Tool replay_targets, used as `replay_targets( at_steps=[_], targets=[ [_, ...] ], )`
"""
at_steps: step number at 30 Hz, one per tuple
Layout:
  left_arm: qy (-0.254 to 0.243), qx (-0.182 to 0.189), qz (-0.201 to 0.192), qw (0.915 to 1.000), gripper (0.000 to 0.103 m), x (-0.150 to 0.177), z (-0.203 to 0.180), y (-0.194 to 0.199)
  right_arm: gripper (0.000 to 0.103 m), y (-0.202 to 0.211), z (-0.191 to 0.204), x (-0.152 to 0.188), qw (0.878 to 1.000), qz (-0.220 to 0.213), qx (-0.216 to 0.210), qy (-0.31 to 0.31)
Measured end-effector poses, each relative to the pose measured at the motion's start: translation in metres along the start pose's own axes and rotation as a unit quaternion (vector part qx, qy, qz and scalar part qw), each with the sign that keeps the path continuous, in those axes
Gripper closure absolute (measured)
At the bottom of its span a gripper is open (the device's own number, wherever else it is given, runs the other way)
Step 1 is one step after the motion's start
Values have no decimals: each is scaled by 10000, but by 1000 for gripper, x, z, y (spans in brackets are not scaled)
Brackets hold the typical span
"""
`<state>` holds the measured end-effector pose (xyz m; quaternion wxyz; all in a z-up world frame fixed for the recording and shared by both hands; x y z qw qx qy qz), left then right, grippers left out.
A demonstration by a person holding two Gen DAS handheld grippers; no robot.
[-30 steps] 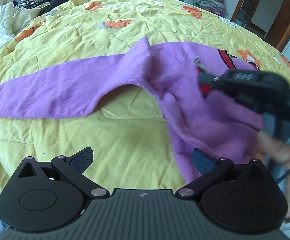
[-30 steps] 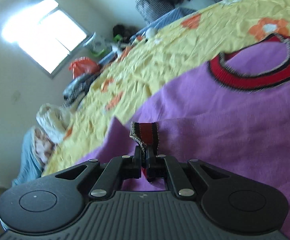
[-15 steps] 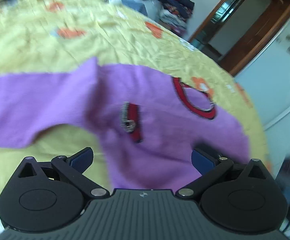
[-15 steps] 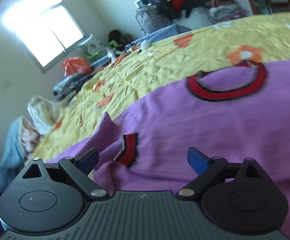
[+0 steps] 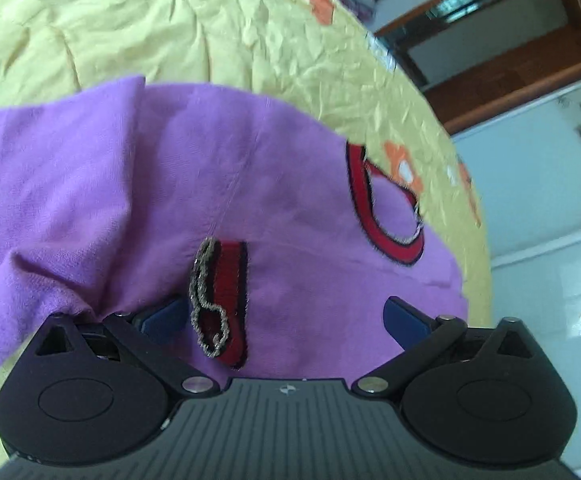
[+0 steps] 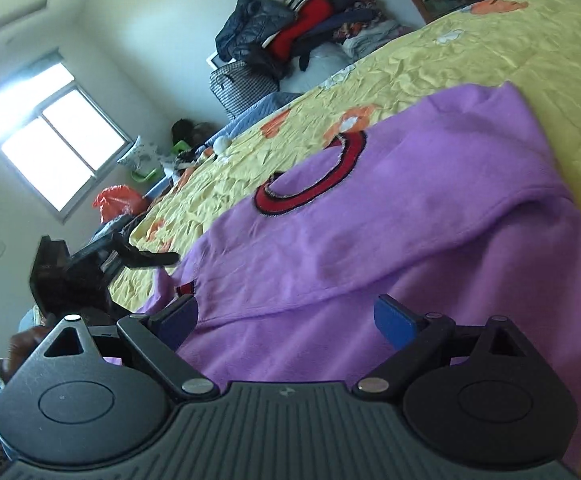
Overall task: Fold small clothes
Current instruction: 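Move the left tool to the other sleeve's striped cuff, then close the left tool on the red striped cuff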
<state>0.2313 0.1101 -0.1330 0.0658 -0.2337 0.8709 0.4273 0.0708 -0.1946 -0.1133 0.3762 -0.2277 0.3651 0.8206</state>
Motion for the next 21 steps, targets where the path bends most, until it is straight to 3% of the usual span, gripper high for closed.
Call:
replay_targets(
  at_steps=[2, 3, 4, 6, 9, 11, 17, 20, 21],
  targets=[
    [-90, -64, -92, 9999, 5, 2, -2, -2, 7, 3, 5, -1, 9997, -77, -13, 242],
    [-128, -57, -159, 9998, 17, 4, -3, -1, 7, 2, 8, -2, 9992, -97, -28, 375],
    [-146, -53, -167, 9997, 48, 5, -3, 0, 7, 3, 11, -2, 9987, -115, -30, 491],
    [-119, -215, -78, 9997, 92, 5, 0, -4, 7, 1, 13, -2, 9978, -120, 8, 654],
    [-353, -339, -340, 9982, 101, -1, 1, 4, 7, -6, 13, -6, 9957, 6, 341, 857],
    [-616, -458, -639, 9950, 101, -7, -2, 15, 7, -12, 13, -10, 9928, 219, 447, 1091],
    [-1138, -778, -1355, 9811, 101, -29, -13, 44, 1, 0, -14, -47, 9855, -168, 1201, 1183],
    [-1236, -1015, -1434, 9767, 101, -34, -4, 48, 1, 14, -37, -66, 9842, -430, 1355, 1053],
    [-1242, -922, -1283, 9796, 103, -33, -3, 46, 1, 16, -45, -71, 9836, -484, 1371, 1071]
  ],
)
Point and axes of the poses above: each gripper's, at about its wrist camera, not at the fingertips, and y roughly against the way its jaws point, z to its left, x to its underside, the point moved 6 cm from there along -y, roughly the way its jaws point, and after that the axes turned 2 degrees about -z, right-handed, at the moved point
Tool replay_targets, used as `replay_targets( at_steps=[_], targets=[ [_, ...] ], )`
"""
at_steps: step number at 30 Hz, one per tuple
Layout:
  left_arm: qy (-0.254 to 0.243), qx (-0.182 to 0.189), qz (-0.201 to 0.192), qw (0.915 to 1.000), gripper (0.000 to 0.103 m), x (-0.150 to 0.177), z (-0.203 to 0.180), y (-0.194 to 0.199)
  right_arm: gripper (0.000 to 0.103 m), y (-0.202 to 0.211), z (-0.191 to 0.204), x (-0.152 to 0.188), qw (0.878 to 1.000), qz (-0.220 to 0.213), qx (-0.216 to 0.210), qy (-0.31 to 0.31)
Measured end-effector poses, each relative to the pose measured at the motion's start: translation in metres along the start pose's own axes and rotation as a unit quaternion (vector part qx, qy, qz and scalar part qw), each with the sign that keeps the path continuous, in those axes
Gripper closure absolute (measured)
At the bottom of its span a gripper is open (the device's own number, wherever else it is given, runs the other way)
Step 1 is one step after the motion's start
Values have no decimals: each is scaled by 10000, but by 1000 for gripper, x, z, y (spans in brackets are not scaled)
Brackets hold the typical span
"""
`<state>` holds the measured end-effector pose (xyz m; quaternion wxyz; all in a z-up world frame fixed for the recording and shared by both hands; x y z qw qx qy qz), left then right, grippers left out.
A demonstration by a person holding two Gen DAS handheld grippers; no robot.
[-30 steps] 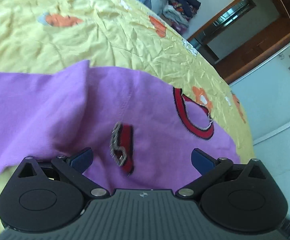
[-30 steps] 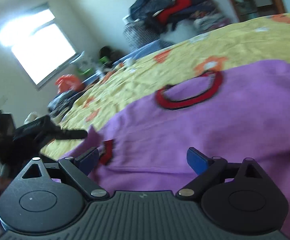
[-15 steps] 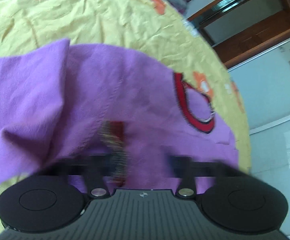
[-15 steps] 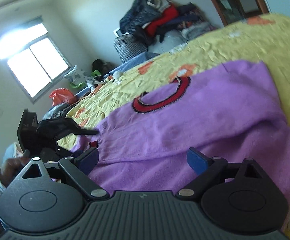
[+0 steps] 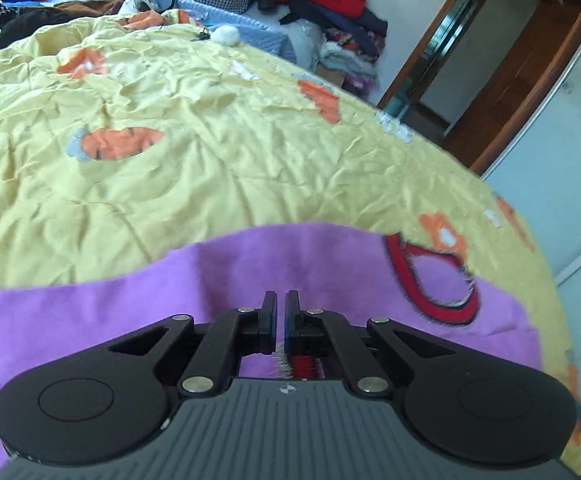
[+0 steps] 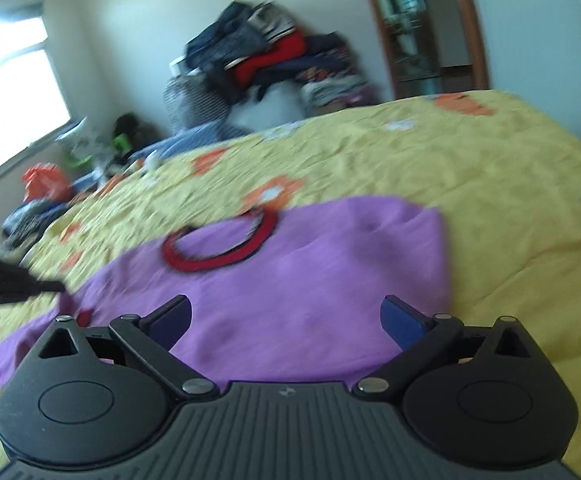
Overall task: Fold small clothes
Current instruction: 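Close the left tool on the red striped cuff, then lift the sleeve by its cuff with the left tool and carry it across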
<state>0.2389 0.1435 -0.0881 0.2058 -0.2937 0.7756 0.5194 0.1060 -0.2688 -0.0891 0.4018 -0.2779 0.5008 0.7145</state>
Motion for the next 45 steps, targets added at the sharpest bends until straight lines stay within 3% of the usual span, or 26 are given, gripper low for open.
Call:
replay_targets(
  at_steps=[2, 3, 4, 6, 9, 13, 16, 20, 21, 26, 30, 32, 33, 34, 35, 38, 41, 45],
  targets=[
    [278, 638, 272, 9972, 97, 8, -6, 1, 1, -1, -13, -5, 9993, -59, 294, 219],
    [279, 672, 305, 9969, 76, 13, -10, 3, 1, -1, -17, -6, 9985, -91, 429, 329],
    [189, 669, 353, 9970, 46, 17, -15, 1, 1, -3, -22, -7, 9979, -124, 502, 387],
    [211, 751, 410, 9961, 22, 23, -19, -3, 1, -6, -31, -8, 9984, -112, 507, 242],
    [399, 702, 522, 9954, 20, 25, -13, -15, 1, -6, -37, -5, 9991, -90, 405, -38],
    [1318, 1107, 491, 9839, 20, 26, 4, -30, 1, -3, -35, 1, 9993, -127, 318, -124],
    [1460, 1080, 799, 9801, 19, 20, 10, -33, 1, -2, -36, 5, 9992, -85, 230, -304],
    [918, 1154, 1187, 9819, 12, 25, -2, -37, 1, -4, -33, 6, 9993, -76, 166, -321],
    [790, 1246, 1254, 9811, 0, 25, -8, -37, 1, -5, -32, 6, 9993, -51, 144, -332],
    [314, 1057, 1592, 9811, 0, 31, -20, -39, 1, -6, -23, 9, 9995, 3, 21, -316],
    [93, 868, 1561, 9839, 4, 32, -26, -39, 1, -7, -19, 12, 9995, 67, -9, -308],
    [414, 823, 1343, 9867, 21, 30, -19, -40, 1, -7, -18, 12, 9995, 62, -5, -312],
    [560, 924, 1370, 9847, 61, 28, -15, -40, 1, -7, -18, 11, 9995, 63, -5, -306],
    [680, 1098, 1603, 9786, 93, 30, -13, -44, 1, -7, -16, 11, 9995, 62, -9, -300],
    [721, 1074, 1621, 9783, 100, 31, -10, -45, 1, -6, -15, 10, 9996, 53, -18, -276],
    [319, 785, 1480, 9853, 100, 35, -9, -43, 1, -6, -11, 9, 9997, 60, -22, -223],
    [-23, 659, 954, 9933, 100, 19, -14, -27, 1, -7, -10, 7, 9998, 25, -22, -216],
    [-325, 529, 574, 9964, 100, 0, -23, -16, 1, -13, -7, 6, 9997, 93, -58, -196]
  ],
)
Point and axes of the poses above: each gripper's, at about its wrist camera, not at the fingertips, and y roughly against the way its jaws point, z to its left, x to its underside, the point moved 6 cm from there along -y, roughly the way its jaws point, and after that the axes turned 2 degrees about -z, right-handed, at the moved point
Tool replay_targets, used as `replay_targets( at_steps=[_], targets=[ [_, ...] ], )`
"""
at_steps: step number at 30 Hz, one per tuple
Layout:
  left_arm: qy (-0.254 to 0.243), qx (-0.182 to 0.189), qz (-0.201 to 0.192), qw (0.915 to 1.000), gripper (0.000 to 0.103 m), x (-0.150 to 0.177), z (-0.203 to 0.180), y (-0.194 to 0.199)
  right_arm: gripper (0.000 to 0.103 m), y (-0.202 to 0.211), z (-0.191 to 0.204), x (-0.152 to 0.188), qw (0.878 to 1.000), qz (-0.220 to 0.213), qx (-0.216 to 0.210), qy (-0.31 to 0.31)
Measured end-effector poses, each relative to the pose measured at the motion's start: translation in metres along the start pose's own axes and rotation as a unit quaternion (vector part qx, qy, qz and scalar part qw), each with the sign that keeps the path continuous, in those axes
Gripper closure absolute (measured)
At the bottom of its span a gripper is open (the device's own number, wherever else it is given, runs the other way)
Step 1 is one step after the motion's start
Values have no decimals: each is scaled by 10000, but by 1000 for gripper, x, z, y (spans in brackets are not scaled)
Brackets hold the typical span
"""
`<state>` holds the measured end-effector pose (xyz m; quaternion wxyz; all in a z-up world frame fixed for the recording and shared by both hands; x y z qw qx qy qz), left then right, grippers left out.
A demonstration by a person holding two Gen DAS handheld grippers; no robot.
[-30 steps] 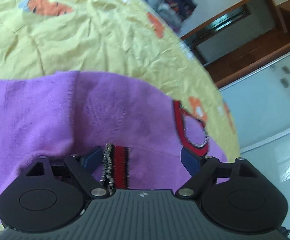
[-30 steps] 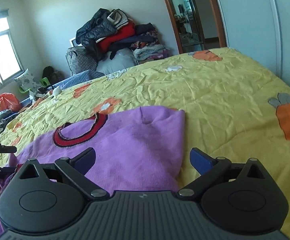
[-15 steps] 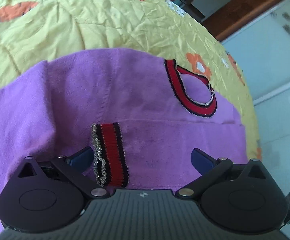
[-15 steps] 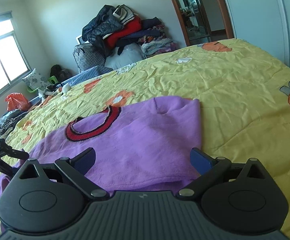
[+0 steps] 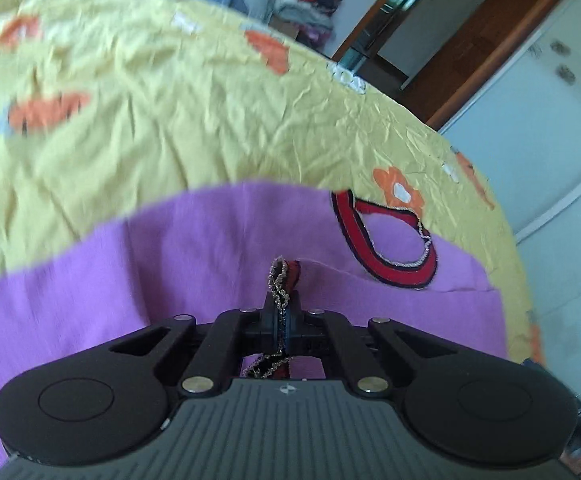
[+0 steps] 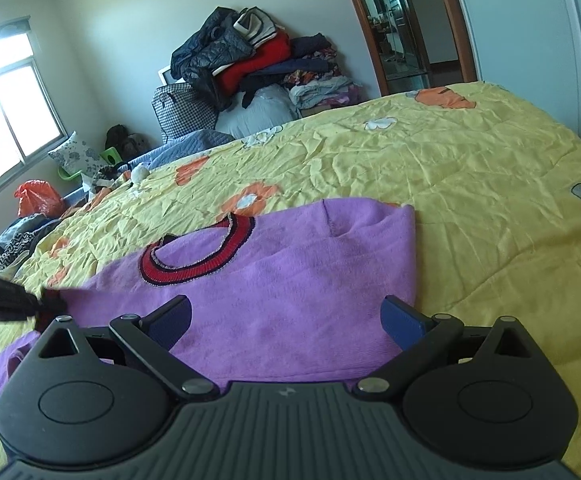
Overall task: Fold small clothes
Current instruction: 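Lift the sleeve by its cuff with the left tool and carry it across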
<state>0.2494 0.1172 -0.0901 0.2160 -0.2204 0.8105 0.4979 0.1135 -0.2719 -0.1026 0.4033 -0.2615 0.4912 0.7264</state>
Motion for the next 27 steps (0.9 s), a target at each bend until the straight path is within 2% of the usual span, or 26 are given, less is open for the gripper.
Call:
replay_targets(
  at_steps=[2, 3, 6, 7, 10, 11, 12, 13, 14, 15, 16, 17, 19, 21, 23, 26, 27],
  targets=[
    [-135, -185, -13, 9997, 100, -2, -1, 0, 1, -3, 2, 0, 10000, 39, -33, 1],
    [-92, -151, 87, 9998, 100, -1, 4, -4, 1, -5, 4, -1, 10000, 29, -62, 47],
    [13, -435, 266, 9987, 100, 9, 22, -19, 1, -20, 8, -3, 9994, 63, -129, 321],
    [84, -499, 336, 9982, 97, 14, 28, -24, 1, -25, 8, -5, 9991, 63, -182, 371],
    [304, -444, 216, 9983, 88, 19, 40, -19, 2, -46, 12, -10, 9971, 186, -517, 525],
    [420, -385, 252, 9981, 88, 19, 44, -18, 2, -59, 10, -8, 9962, 393, -345, 697],
    [524, -340, 254, 9977, 83, 18, 46, -15, 2, -74, 3, -4, 9938, 654, 65, 898],
    [672, -285, 182, 9972, 61, 16, 50, -9, 2, -85, -8, 0, 9894, 767, 527, 1117],
    [779, -212, 64, 9967, 43, 15, 52, 1, 2, -89, -14, 2, 9844, 670, 804, 1416],
    [823, -87, -93, 9965, 10, 15, 53, 13, 0, -89, -19, 1, 9819, 638, 958, 1507],
    [858, -51, -316, 9958, 2, 15, 55, 29, 0, -88, -26, 0, 9853, 692, 946, 1243],
    [907, -66, -518, 9945, 0, 16, 58, 43, 0, -85, -31, -3, 9888, 654, 871, 1019],
    [1067, 27, -735, 9916, 0, 25, 71, 76, 0, -81, -32, -5, 9864, 739, 1065, 1014],
    [1424, 64, -1018, 9845, 0, 39, 93, 109, 0, -70, -25, -5, 9872, 608, 1040, 1045],
    [1931, 175, -1292, 9725, 0, 55, 120, 141, 0, -57, -14, -3, 9925, 463, 669, 914],
    [2694, 155, -1819, 9456, 0, 87, 168, 189, 0, -46, 2, 3, 9960, 494, 272, 692],
    [3004, 118, -1983, 9329, 0, 100, 185, 204, 0, -45, 8, 5, 9966, 522, 142, 615]
  ],
)
Point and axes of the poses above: each gripper's, at about its wrist camera, not at the fingertips, and y roughly against the way its jaws point, z to its left, x to its underside, the point moved 6 cm from there along -y, roughly the way its jaws point, and after that the axes turned 2 degrees about -z, right-handed, at the moved point
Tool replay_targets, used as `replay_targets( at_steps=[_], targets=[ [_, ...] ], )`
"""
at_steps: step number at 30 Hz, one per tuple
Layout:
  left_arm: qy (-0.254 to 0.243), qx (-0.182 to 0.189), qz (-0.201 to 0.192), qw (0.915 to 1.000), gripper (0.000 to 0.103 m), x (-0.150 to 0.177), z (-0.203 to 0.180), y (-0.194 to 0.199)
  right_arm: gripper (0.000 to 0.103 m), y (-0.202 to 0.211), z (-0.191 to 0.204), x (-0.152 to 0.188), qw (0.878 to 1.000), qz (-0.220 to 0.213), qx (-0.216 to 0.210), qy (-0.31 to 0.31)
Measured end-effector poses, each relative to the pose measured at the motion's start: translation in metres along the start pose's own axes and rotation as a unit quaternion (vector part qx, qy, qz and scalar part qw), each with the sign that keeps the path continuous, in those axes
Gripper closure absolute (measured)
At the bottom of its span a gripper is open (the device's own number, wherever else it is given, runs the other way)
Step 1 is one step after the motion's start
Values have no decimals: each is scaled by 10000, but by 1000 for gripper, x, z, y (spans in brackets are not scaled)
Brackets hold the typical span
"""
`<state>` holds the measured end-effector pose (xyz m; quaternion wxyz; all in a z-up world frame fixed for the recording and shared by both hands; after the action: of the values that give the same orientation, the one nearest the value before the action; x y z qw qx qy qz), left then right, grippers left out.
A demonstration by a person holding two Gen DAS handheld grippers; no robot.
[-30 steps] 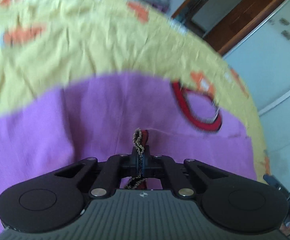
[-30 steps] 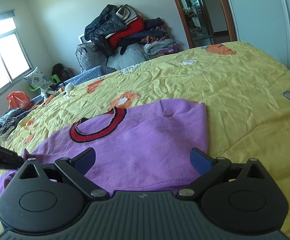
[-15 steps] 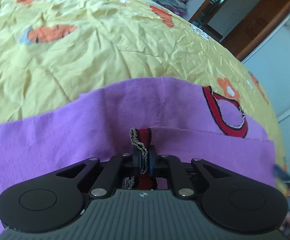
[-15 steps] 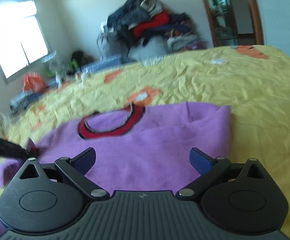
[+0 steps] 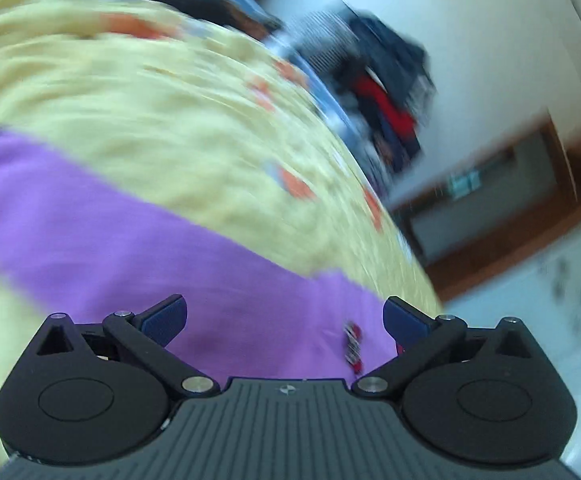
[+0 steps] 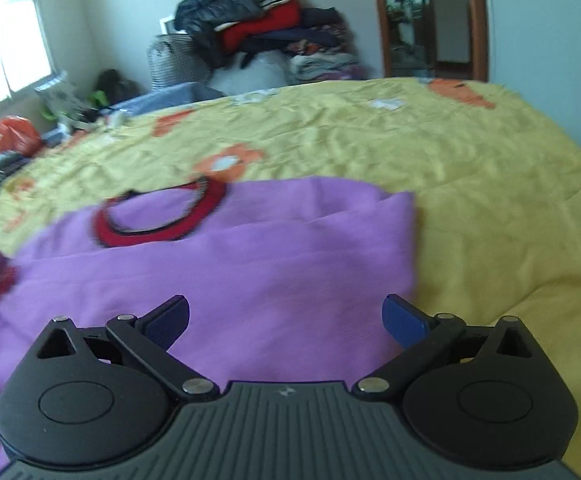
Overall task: Fold small clothes
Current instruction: 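Lift the sleeve by its cuff with the left tool and carry it across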
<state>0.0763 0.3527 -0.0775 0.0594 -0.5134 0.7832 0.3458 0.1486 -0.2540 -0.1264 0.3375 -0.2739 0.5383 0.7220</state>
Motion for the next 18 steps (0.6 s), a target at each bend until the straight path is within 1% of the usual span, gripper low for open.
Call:
replay_targets(
  at_steps=[2, 4, 6, 8, 9, 10, 12, 14, 15, 17, 18],
  targets=[
    [566, -70, -461, 9973, 0, -11, 37, 30, 0, 5, 13, 5, 9998, -47, -181, -115],
    [1002, -353, -650, 9922, 0, -19, 69, 47, 0, 10, 25, 7, 9998, -183, -44, -18],
    [1251, -389, -860, 9876, 0, -29, 91, 60, 0, 14, 39, 10, 9993, -243, 79, 285],
    [1308, -482, -927, 9859, 0, -37, 101, 63, 0, 17, 51, 11, 9983, -316, 55, 494],
    [1306, -449, -943, 9859, 0, -42, 102, 61, 0, 20, 55, 11, 9977, -372, 44, 572],
    [1277, -444, -937, 9864, 0, -45, 103, 58, 0, 21, 59, 11, 9971, -400, 16, 654],
    [1199, -559, -882, 9873, 0, -52, 101, 45, 0, 24, 68, 12, 9956, -417, -17, 837],
    [1123, -634, -904, 9875, 0, -55, 101, 34, 0, 25, 74, 14, 9949, -381, -45, 930],
    [1119, -697, -973, 9865, 2, -58, 100, 31, 0, 25, 76, 15, 9950, -303, -118, 946],
    [1156, -729, -1127, 9842, 2, -57, 103, 29, 0, 22, 80, 18, 9954, -226, -229, 899],
    [1210, -760, -1172, 9828, 4, -59, 104, 28, 0, 21, 81, 20, 9956, -197, -194, 892]
  ],
)
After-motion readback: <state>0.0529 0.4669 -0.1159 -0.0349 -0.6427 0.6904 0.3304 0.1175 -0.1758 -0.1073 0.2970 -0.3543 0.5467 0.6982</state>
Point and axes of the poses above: each gripper's, at about its wrist camera, not at the fingertips, and y roughly against the way its jaws point, z to its left, x to its underside, the point moved 6 cm from there along -y, roughly the way its jaws point, and after that the axes turned 2 degrees about -z, right-handed, at the moved point
